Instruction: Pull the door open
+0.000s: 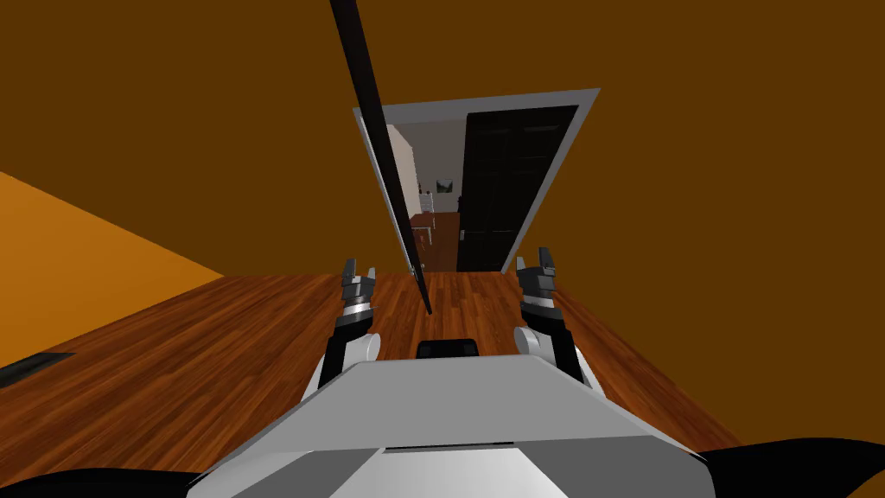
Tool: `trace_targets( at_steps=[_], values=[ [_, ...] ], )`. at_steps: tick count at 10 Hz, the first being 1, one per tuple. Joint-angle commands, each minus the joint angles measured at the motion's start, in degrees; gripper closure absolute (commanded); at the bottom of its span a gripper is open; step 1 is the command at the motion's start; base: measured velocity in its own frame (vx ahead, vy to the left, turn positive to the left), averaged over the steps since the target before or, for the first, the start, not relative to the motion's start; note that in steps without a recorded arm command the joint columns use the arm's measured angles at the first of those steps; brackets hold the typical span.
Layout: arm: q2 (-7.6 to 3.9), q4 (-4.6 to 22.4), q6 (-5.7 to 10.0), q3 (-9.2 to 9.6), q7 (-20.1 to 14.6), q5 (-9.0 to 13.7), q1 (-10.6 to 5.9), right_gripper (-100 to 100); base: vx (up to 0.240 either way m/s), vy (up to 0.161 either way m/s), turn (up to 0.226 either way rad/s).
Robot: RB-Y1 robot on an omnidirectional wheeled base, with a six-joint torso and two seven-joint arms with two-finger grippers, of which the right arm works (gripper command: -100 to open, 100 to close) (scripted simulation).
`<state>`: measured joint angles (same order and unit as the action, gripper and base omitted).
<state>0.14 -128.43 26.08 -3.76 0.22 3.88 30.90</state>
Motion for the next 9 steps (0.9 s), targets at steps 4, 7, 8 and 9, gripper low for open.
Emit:
trace_targets(
  at_steps=[4, 7, 8, 9],
  values=[
    [-1.5, 5.6, 1.3, 1.33, 1.0, 1.4, -2.48, -100, 0.105, -0.056, -0.021],
    [-2.34, 9.8, 2.25, 2.32, 1.7, 2.4, -4.3, -100, 0.134, -0.07, -0.018],
    [-2.51, 10.8, 2.48, 2.56, 1.9, 2.6, -4.75, -100, 0.099, -0.05, -0.013],
    [-2.68, 11.9, 2.72, 2.8, 2.0, 2.9, -5.21, -100, 0.09, -0.029, -0.01]
  ],
)
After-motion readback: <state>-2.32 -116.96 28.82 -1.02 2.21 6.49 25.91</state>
